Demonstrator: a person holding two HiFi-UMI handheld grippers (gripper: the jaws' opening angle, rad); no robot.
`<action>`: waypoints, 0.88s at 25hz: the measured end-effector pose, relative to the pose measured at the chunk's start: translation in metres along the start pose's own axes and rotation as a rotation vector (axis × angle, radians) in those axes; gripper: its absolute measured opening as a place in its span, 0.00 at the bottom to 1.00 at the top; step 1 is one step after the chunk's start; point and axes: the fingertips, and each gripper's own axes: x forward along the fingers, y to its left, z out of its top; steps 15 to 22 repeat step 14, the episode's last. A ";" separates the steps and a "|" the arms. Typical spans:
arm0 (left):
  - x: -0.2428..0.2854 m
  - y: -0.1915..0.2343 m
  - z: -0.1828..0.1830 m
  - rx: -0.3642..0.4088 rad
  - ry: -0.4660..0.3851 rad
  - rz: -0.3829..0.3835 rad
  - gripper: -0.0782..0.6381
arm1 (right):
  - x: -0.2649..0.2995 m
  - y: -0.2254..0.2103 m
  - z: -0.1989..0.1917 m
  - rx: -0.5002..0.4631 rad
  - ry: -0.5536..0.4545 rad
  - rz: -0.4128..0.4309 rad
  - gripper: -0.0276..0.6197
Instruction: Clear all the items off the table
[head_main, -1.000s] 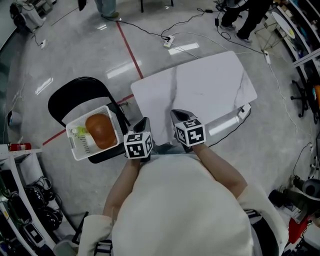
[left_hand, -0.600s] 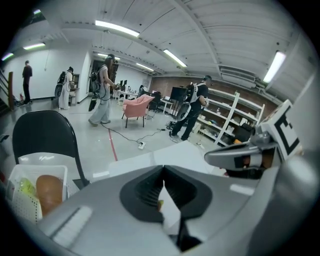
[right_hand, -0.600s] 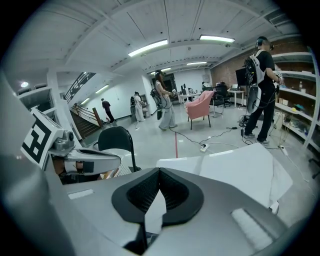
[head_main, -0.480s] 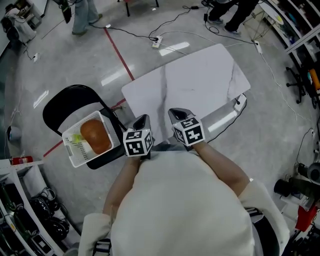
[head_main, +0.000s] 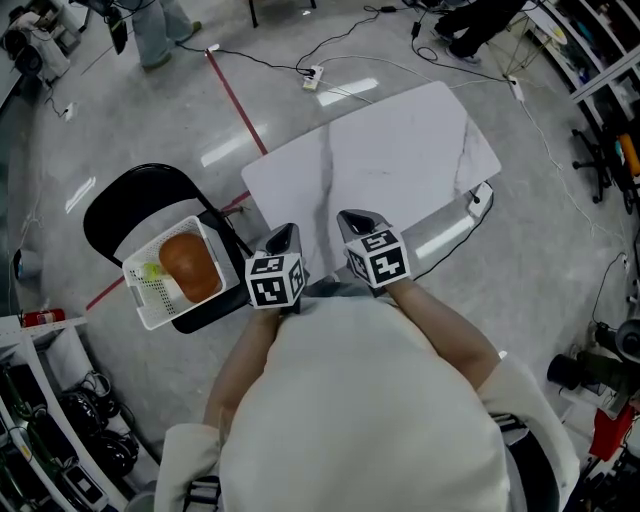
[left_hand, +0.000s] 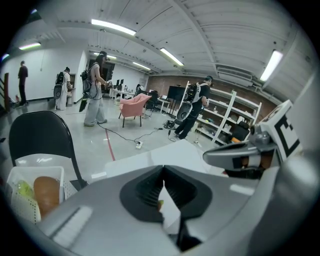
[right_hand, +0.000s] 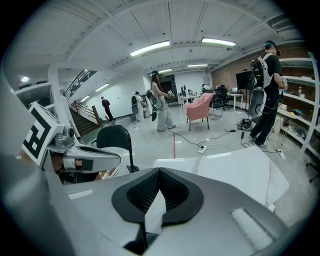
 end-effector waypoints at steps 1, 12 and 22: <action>-0.001 0.001 0.000 -0.001 0.000 0.001 0.12 | 0.000 0.001 0.000 -0.003 0.000 0.002 0.04; -0.010 0.008 0.000 -0.022 -0.017 0.022 0.12 | 0.003 0.013 0.001 -0.030 -0.001 0.029 0.04; -0.011 0.011 -0.001 -0.025 -0.020 0.025 0.12 | 0.005 0.016 0.001 -0.035 -0.003 0.032 0.04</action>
